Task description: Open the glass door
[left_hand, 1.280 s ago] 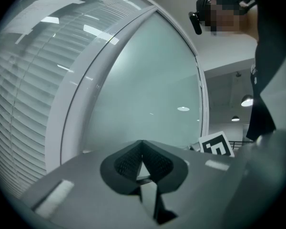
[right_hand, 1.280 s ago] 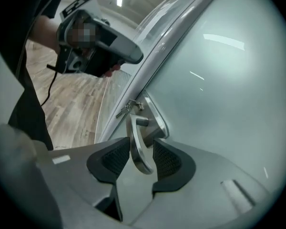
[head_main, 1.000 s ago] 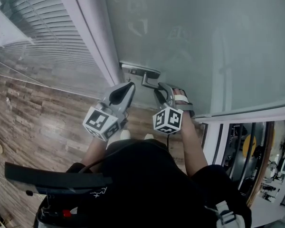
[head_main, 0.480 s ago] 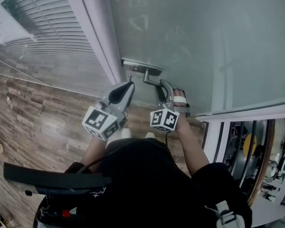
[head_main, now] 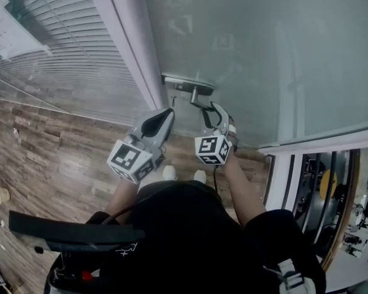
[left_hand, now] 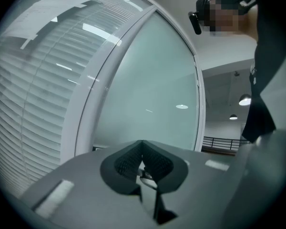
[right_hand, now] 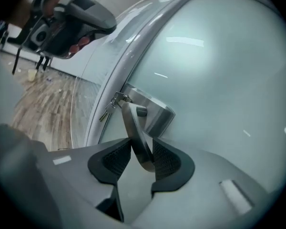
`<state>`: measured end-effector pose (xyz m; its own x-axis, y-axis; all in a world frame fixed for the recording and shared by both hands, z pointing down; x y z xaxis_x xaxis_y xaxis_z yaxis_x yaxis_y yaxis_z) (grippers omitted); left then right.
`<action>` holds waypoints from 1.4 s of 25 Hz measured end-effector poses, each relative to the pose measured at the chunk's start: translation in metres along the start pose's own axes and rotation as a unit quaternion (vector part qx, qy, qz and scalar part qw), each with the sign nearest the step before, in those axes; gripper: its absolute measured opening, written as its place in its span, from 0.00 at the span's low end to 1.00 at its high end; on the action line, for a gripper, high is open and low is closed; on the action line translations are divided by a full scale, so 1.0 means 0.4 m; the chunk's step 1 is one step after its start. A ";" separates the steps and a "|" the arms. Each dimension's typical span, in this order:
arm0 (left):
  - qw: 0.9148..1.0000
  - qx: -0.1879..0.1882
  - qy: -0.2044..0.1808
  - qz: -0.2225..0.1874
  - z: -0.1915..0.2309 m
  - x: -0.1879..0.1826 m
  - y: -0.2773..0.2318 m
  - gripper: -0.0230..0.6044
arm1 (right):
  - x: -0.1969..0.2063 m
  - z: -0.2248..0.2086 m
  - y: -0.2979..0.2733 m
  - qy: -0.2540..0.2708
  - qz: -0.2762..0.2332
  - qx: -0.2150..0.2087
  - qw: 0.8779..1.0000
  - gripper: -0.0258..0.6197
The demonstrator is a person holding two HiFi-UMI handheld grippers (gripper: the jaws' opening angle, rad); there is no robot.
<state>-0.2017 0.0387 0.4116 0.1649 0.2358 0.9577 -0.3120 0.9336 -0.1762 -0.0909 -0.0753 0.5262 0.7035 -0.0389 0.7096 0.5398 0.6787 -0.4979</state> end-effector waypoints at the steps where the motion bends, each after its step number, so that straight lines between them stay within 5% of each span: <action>1: 1.000 0.001 0.000 0.001 0.002 0.002 0.004 0.04 | 0.001 0.002 -0.005 -0.019 -0.004 -0.003 1.000 0.25; 27: 0.999 0.037 -0.017 -0.005 0.033 -0.026 0.016 0.04 | -0.016 -0.029 -0.069 -0.008 0.006 0.031 0.999 0.25; 35: 0.999 0.041 -0.017 -0.009 0.056 -0.028 0.019 0.04 | -0.026 -0.052 -0.064 0.071 0.049 0.053 0.995 0.25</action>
<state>-0.2268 0.0371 0.4045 0.1395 0.2074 0.9683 -0.3850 0.9122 -0.1400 -0.1025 -0.1075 0.5213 0.8125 -0.0676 0.5791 0.4197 0.7572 -0.5005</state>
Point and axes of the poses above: the fingertips, and each gripper's own axes: y backward along the fingers, z to its left, x out of its underside, the point moved 5 cm from there along y, backward along the fingers, and after that the axes turned 10 degrees about z, right-handed, at the moved point
